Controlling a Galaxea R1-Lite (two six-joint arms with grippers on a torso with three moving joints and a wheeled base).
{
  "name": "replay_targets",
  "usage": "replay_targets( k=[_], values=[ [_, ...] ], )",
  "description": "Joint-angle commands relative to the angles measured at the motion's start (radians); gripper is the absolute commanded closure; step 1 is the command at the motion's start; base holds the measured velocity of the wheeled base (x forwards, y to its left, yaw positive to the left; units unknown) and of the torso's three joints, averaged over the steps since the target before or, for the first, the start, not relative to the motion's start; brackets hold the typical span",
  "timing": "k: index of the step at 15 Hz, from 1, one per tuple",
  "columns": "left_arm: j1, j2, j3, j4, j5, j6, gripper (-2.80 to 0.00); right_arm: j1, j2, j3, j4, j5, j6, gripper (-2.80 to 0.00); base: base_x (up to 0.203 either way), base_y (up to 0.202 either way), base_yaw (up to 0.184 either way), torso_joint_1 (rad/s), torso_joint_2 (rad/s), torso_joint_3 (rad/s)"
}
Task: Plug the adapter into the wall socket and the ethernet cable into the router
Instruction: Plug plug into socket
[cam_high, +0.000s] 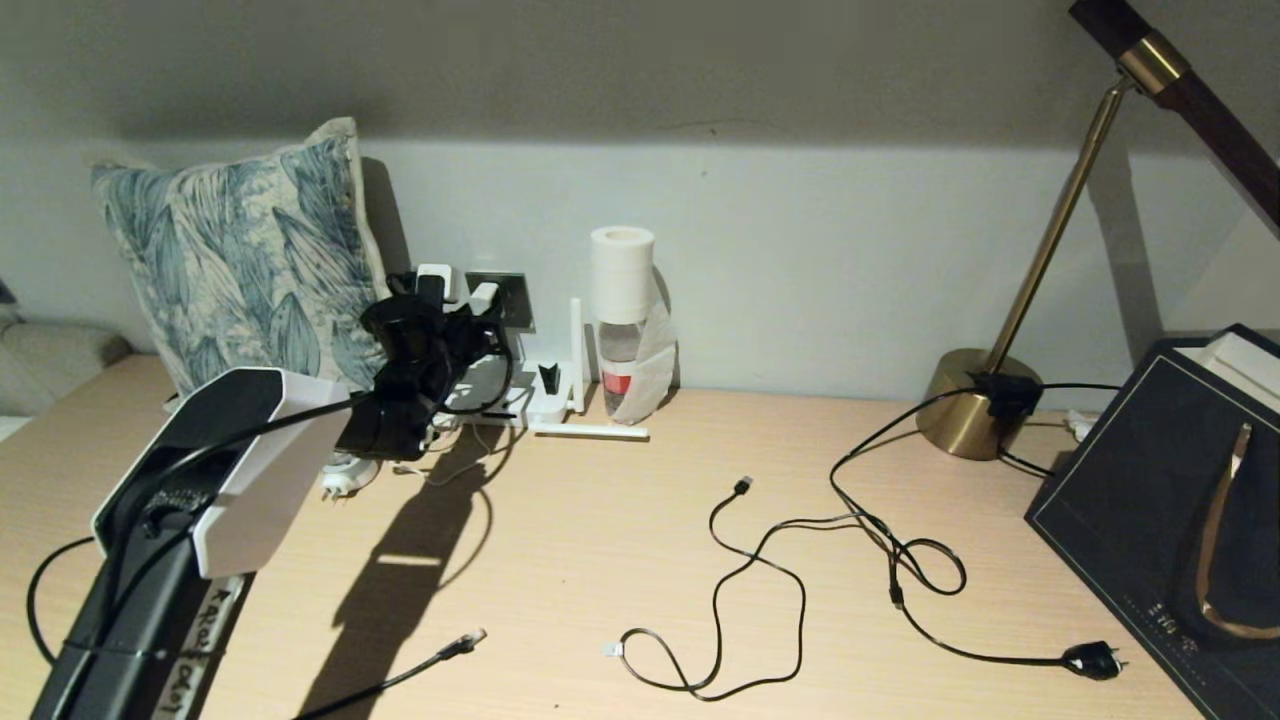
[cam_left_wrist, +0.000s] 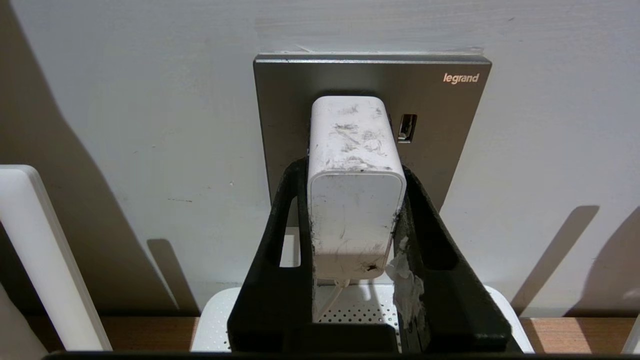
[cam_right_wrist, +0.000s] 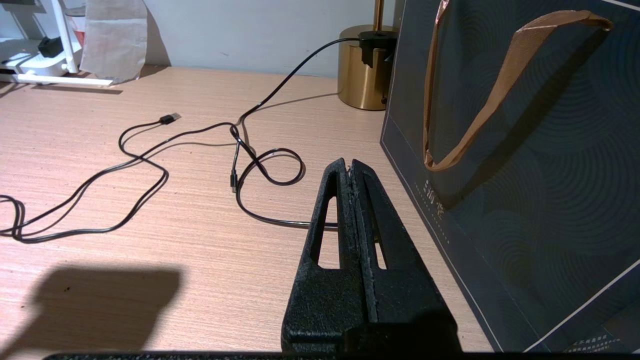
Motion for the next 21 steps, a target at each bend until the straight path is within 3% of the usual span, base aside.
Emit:
replay_targets(
  k=[1,21],
  values=[
    [0.001,-0.018,-0.001,-0.008,-0.003,0.0,0.0,0.0,0.001,0.035,-0.001,0.001,0.0,0.0,0.0,0.0,0.0,0.0,0.0,0.0],
    [0.001,-0.032,-0.001,0.006,-0.003,0.0,0.0,0.0,0.001,0.035,-0.001,0.001,0.0,0.0,0.0,0.0,0.0,0.0,0.0,0.0]
  ],
)
